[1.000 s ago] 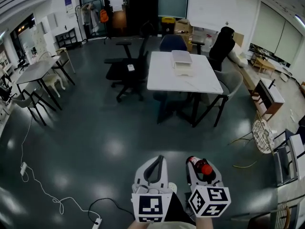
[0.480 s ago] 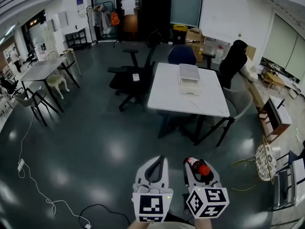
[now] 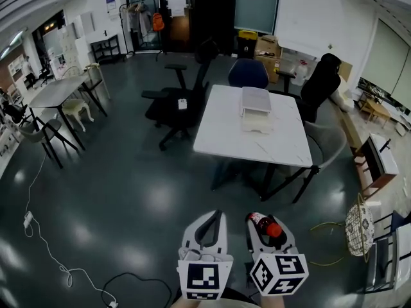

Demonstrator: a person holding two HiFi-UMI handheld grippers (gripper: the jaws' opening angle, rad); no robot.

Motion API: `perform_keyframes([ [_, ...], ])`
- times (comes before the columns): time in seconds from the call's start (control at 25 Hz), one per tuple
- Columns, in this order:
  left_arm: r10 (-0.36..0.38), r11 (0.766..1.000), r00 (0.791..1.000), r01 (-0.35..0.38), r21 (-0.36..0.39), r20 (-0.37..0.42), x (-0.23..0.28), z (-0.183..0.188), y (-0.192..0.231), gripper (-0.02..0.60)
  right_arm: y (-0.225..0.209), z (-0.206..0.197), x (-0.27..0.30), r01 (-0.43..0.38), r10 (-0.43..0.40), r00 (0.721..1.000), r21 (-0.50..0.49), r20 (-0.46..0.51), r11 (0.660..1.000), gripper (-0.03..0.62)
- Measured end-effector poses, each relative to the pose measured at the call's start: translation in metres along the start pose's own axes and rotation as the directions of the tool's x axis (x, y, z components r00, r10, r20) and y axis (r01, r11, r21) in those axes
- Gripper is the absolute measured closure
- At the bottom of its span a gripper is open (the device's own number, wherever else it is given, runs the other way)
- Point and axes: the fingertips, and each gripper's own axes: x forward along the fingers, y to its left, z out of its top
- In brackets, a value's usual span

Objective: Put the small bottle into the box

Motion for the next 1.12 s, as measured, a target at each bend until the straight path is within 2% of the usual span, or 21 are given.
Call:
perform_keyframes([
  [0.2, -0.026, 1.0, 0.999, 0.025, -0.013, -0.024, 0.036, -0.008, -0.002, 0.561, -0.017, -0.001, 0.025, 0.006, -0.005, 1.0, 0.015, -0.02, 1.0, 0.364],
  [0.44, -0.062, 0.998, 0.998, 0.062, -0.015, -0.019, 0.093, 0.003, 0.006, 0.561, -0.041, 0.023, 0.07, 0.031, -0.031, 0.999, 0.035, -0.01, 0.999, 0.364],
  [0.88, -0.091, 0.996, 0.996, 0.091, 0.005, 0.005, 0.202, 0.033, 0.068, 0.561, -0.057, 0.081, 0.181, 0.07, -0.072, 0.997, 0.051, 0.028, 0.996, 0.364],
  [1.12, -0.102, 0.995, 0.995, 0.102, 0.01, -0.002, 0.245, 0.033, 0.099, 0.561, -0.058, 0.097, 0.23, 0.084, -0.086, 0.996, 0.064, 0.035, 0.994, 0.364],
])
